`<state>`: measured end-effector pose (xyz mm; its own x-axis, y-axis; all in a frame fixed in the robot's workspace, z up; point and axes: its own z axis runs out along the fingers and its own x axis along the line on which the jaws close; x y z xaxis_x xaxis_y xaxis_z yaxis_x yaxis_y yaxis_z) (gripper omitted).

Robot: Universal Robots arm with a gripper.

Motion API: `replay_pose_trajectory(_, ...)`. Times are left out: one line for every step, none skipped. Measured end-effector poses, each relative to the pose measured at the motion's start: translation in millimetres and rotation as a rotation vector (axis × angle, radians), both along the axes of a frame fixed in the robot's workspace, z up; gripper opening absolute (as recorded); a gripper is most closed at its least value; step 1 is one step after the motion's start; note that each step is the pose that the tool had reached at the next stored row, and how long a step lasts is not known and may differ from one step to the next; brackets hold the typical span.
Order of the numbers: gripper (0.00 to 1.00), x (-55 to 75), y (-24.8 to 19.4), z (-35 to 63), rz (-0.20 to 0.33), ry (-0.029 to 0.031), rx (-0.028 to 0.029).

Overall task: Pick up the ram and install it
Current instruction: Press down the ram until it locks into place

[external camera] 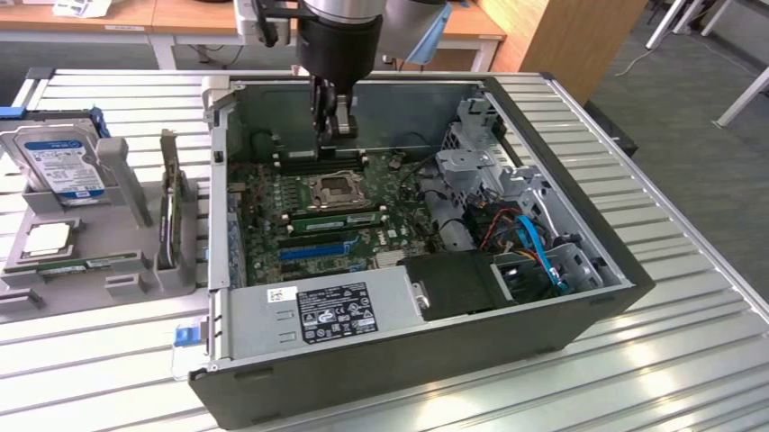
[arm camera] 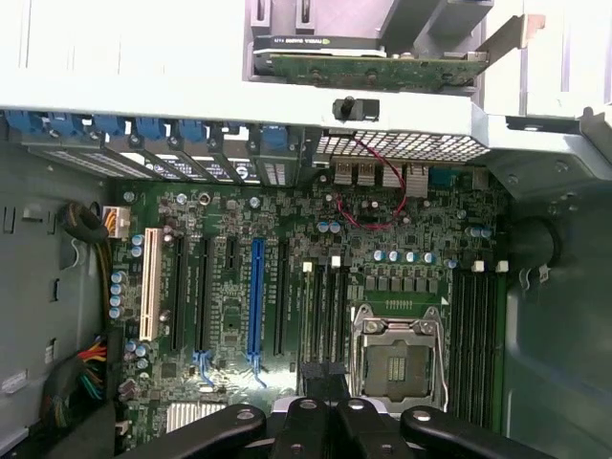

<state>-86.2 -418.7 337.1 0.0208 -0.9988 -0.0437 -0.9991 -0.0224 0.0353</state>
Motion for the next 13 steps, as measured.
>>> replay_pose_trajectory(0.10, 1.7, 0.0, 0.0, 0.000, 0.0003, 0.0001)
replay_pose_trajectory(0.10, 3.4, 0.0, 0.0, 0.000, 0.0005, 0.0000)
replay_pose_trajectory(0.10, 5.0, 0.0, 0.0, 0.000, 0.0008, 0.0001)
replay_pose_trajectory(0.10, 6.4, 0.0, 0.0, 0.000, 0.0010, 0.0000)
replay_pose_trajectory(0.10, 7.8, 0.0, 0.0, 0.000, 0.0012, 0.0001)
replay_pose_trajectory(0.10, 9.5, 0.0, 0.0, 0.000, 0.0013, 0.0001)
replay_pose_trajectory(0.10, 11.1, 0.0, -0.1, 0.000, 0.0015, 0.0002)
replay_pose_trajectory(0.10, 12.7, 0.0, -0.1, 0.000, 0.0016, 0.0001)
replay_pose_trajectory(0.10, 14.1, 0.0, 0.0, 0.000, 0.0018, 0.0001)
replay_pose_trajectory(0.10, 15.5, 0.0, 0.0, 0.000, 0.0019, 0.0001)
replay_pose_trajectory(0.10, 16.8, 0.0, 0.0, 0.000, 0.0020, 0.0001)
replay_pose_trajectory(0.10, 18.3, 0.0, 0.0, 0.000, 0.0020, 0.0001)
replay_pose_trajectory(0.10, 19.8, 0.0, -0.1, 0.000, 0.0021, 0.0002)
